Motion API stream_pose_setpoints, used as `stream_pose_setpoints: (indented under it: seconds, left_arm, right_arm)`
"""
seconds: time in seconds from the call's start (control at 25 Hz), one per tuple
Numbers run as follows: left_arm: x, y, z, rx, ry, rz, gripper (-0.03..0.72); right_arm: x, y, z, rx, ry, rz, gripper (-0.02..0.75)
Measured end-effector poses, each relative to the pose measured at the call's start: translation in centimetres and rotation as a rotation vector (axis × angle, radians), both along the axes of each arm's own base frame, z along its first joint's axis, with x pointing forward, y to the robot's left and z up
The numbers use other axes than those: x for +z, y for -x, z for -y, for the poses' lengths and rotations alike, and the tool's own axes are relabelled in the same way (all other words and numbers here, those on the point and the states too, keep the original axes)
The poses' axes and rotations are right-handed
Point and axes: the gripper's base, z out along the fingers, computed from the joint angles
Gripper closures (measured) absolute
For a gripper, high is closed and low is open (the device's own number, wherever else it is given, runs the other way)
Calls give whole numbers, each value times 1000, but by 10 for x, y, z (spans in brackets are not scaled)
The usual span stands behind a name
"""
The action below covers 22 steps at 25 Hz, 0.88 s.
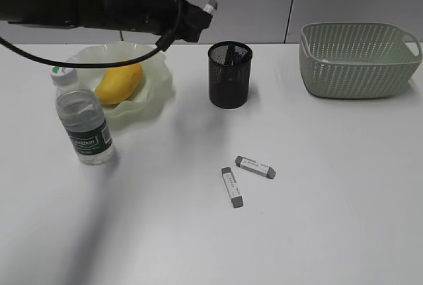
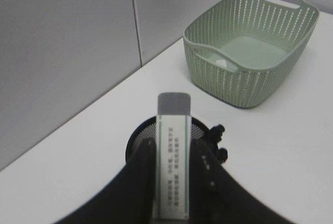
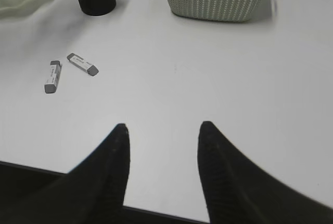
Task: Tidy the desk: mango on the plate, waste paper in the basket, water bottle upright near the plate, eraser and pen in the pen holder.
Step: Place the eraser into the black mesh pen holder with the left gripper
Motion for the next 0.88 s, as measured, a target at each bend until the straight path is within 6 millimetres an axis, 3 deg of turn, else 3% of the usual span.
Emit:
stream_pose_setpoints:
  seconds: [0.16,0.48,0.88]
  left_arm:
    - [5,-17,14,-43,42,39,546]
    - [-16,-33,48,-57,26,48,546]
    - [-40,-39,51,-29,-11,15,525]
  right_arm:
    - [0,0,0,0,0,0,386]
    - [0,0,0,0,0,0,386]
    - [0,0,0,0,0,0,386]
